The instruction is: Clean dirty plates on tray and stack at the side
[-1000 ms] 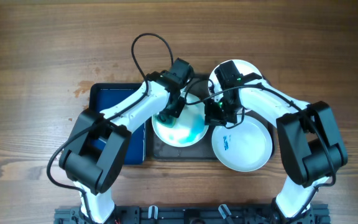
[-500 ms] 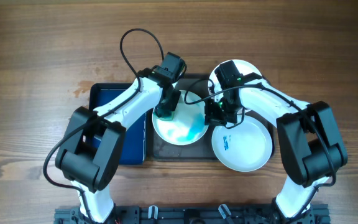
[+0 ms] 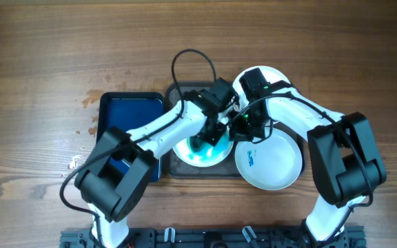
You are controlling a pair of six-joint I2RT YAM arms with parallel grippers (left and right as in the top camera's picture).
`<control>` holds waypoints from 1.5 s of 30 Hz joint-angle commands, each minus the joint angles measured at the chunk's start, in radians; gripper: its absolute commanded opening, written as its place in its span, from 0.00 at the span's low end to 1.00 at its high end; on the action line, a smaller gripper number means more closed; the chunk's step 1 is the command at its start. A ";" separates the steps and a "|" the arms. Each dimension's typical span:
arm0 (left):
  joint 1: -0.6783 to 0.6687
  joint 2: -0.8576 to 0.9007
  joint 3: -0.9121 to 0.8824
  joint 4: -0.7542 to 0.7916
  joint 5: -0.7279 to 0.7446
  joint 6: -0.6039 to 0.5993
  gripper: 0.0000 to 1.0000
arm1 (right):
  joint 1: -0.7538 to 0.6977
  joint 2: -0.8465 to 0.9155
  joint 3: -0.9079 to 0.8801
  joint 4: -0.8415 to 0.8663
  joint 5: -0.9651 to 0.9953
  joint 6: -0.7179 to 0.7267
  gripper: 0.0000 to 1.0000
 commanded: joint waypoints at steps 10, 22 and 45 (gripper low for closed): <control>0.054 -0.048 0.128 -0.096 -0.308 -0.151 0.04 | 0.007 0.023 -0.010 0.012 0.042 0.002 0.04; 0.113 -0.284 0.292 -0.342 -0.476 -0.414 0.04 | 0.007 0.023 -0.009 0.040 0.056 -0.040 0.04; 0.555 -0.334 0.292 -0.524 -0.335 -0.483 0.04 | 0.014 -0.294 0.128 -0.182 0.233 -0.112 0.05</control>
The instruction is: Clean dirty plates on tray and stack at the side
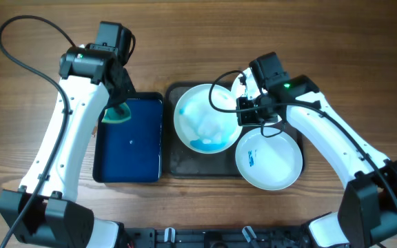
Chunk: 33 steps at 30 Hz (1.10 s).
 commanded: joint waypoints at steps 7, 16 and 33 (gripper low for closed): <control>0.149 -0.018 0.018 0.036 0.008 0.019 0.04 | 0.020 0.009 0.383 -0.390 0.045 0.055 0.05; 0.215 -0.018 0.018 0.043 0.022 0.019 0.04 | 0.140 0.256 0.575 -0.465 0.046 0.030 0.05; 0.402 -0.016 0.018 0.048 0.035 0.019 0.04 | 0.441 0.477 0.929 -0.501 0.377 0.084 0.05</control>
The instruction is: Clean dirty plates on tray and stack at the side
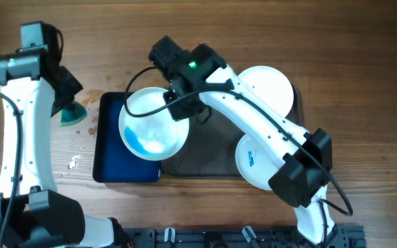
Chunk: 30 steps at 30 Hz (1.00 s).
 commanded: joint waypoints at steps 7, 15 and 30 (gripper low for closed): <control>0.088 -0.016 0.018 -0.005 0.017 0.009 0.04 | 0.124 0.010 0.029 0.114 0.295 0.027 0.05; 0.129 0.021 0.018 -0.004 0.018 0.006 0.04 | 0.198 0.010 0.031 0.185 0.484 0.014 0.05; 0.216 0.101 0.018 0.000 0.085 0.005 0.04 | 0.396 0.010 0.031 0.419 1.003 -0.383 0.05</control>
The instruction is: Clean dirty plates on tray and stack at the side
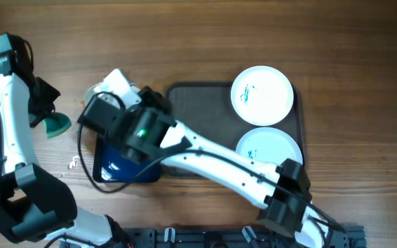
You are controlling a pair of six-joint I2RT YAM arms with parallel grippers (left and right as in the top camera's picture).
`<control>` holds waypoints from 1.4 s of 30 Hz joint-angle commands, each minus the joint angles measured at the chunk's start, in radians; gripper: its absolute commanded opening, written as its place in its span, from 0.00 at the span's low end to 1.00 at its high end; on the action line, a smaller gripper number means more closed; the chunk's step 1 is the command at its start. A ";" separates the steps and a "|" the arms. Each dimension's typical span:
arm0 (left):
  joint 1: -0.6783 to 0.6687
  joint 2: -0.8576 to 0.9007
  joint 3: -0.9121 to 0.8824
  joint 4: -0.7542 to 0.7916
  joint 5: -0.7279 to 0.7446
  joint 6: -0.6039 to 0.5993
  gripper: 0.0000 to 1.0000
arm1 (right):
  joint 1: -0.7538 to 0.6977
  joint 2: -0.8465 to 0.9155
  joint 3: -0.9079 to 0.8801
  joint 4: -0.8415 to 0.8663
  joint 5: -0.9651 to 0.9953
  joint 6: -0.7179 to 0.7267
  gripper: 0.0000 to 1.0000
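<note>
Reaching far left across the table, my right gripper (120, 96) is shut on a white plate (111, 81), which is tilted over the far left corner of the blue tray (128, 171); the wrist hides most of it. On the right side of the dark tray (202, 131) lie two white plates with blue stains, one at the back (262, 94) and one at the front (270, 149). At the far left, my left gripper (47, 114) is shut on a teal sponge (57, 125), low over the table beside the blue tray.
White crumbs (74, 162) lie on the wooden table left of the blue tray. My right arm (219, 162) crosses the dark tray's front half. The left arm (2, 138) runs along the table's left edge.
The right gripper has carried the plate further left, from flat over the blue tray to tilted at its far left corner. The left gripper with the sponge has shifted a little left and nearer.
The left gripper first held the sponge in a blue-stained plate at the dark tray's centre, with the right gripper at its rim. Then the sponge hung over the blue tray's corner. Then the right gripper held the plate over the blue tray, and now holds it tilted.
</note>
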 commanded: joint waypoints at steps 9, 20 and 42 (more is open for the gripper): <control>0.076 -0.003 0.018 0.007 0.088 0.005 0.04 | 0.098 0.010 0.029 0.261 0.334 -0.573 0.05; 0.100 -0.003 0.018 0.007 0.117 0.005 0.04 | 0.110 0.010 0.029 0.326 0.385 -0.711 0.05; 0.100 -0.003 0.018 -0.005 0.129 0.005 0.04 | 0.076 0.012 0.029 0.372 0.429 -0.661 0.04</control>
